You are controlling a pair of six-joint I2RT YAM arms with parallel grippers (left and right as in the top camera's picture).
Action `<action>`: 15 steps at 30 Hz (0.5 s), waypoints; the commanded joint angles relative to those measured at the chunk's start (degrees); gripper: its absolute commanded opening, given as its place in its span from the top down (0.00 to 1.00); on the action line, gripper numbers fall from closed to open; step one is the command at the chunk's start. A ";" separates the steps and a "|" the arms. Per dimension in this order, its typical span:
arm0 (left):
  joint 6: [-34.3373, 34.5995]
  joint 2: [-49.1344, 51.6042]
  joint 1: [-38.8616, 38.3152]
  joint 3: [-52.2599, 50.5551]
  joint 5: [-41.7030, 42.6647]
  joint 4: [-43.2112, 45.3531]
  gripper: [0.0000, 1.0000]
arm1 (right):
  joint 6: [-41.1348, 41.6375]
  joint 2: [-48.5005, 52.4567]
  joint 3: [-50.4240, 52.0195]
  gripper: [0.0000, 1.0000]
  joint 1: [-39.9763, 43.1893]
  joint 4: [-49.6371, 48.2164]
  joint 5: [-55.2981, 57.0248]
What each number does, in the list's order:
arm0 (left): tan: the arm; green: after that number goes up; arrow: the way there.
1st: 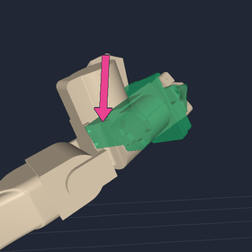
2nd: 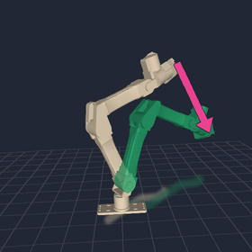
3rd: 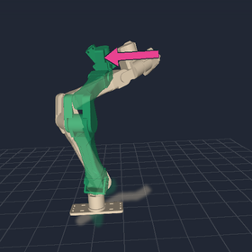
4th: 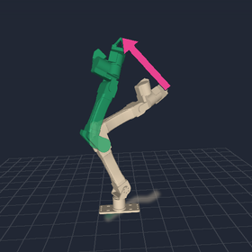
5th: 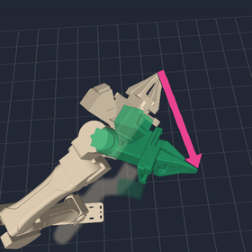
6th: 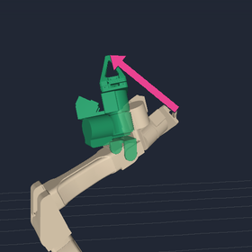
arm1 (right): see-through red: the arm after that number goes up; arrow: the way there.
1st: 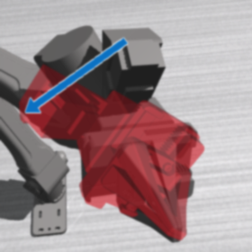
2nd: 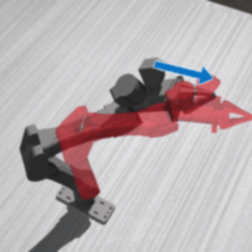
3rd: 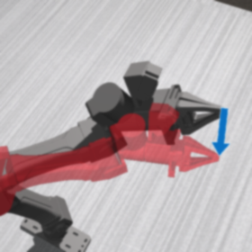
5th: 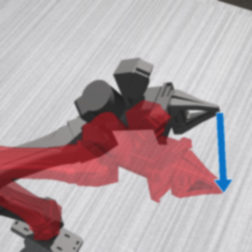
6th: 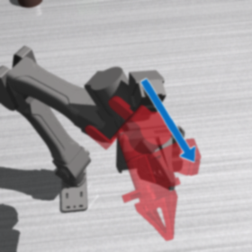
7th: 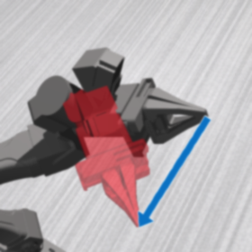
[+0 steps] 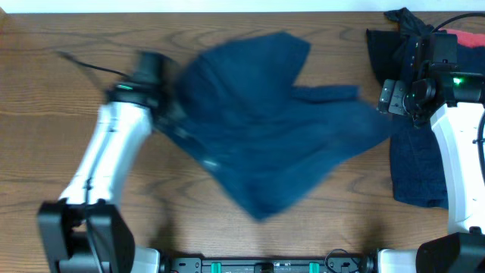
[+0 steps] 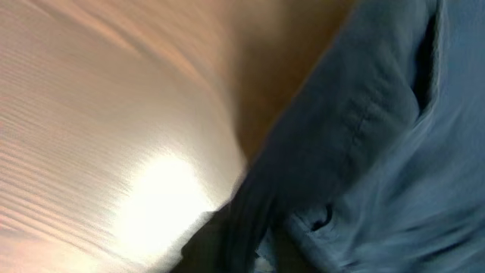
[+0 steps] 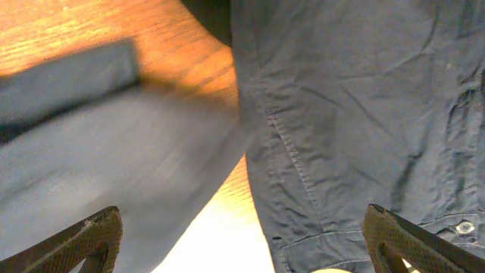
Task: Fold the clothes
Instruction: 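Pull the shorts left with the left gripper to spread them flat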
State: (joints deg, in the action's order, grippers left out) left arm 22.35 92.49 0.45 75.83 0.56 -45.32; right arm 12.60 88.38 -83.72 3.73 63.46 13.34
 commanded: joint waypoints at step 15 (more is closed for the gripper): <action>-4.28 -0.76 2.73 -5.05 22.56 -25.22 0.02 | -3.67 -0.61 2.08 0.01 -2.71 8.20 -27.76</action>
State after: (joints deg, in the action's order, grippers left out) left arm 19.03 91.72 4.54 72.90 22.31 -70.00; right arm 10.85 88.36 -83.40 3.14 71.37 -7.60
